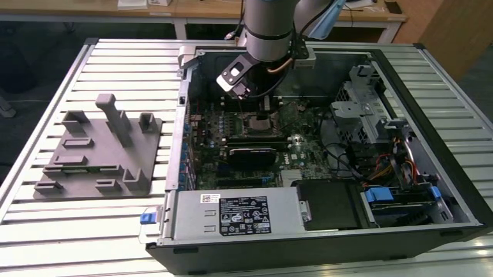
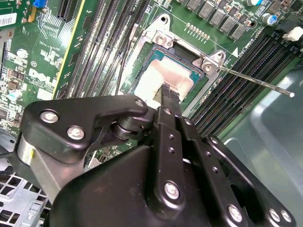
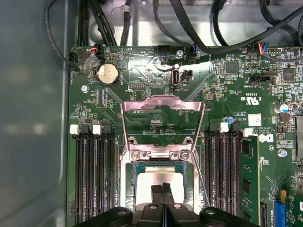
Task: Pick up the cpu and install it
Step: 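Place the cpu into insertion slot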
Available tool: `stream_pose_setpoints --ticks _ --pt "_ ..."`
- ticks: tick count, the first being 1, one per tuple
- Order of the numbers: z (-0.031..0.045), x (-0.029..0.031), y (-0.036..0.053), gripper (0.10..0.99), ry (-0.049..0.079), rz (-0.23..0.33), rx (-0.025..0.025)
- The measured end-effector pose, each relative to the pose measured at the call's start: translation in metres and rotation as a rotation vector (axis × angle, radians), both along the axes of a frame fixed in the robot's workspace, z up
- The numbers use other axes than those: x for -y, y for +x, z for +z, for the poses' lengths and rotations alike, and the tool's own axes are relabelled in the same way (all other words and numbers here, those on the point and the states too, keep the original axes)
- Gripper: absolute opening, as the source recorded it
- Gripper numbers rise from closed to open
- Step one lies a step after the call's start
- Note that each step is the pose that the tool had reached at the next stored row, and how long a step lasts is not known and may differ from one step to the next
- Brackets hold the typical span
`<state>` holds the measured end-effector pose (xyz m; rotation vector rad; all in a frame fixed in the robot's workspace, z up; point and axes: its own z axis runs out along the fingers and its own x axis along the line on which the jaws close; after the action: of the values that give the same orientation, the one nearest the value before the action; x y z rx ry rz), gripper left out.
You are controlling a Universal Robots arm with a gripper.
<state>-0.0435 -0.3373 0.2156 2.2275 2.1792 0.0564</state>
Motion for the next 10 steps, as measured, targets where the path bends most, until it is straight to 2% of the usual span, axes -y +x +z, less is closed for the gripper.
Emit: stream_pose_setpoints --ticks 5,10 --pt "0.0002 0.0000 0.0000 0.106 0.000 0.000 0.0000" --pt "0.0066 0.0000 0.0000 0.106 0.000 0.000 0.0000"
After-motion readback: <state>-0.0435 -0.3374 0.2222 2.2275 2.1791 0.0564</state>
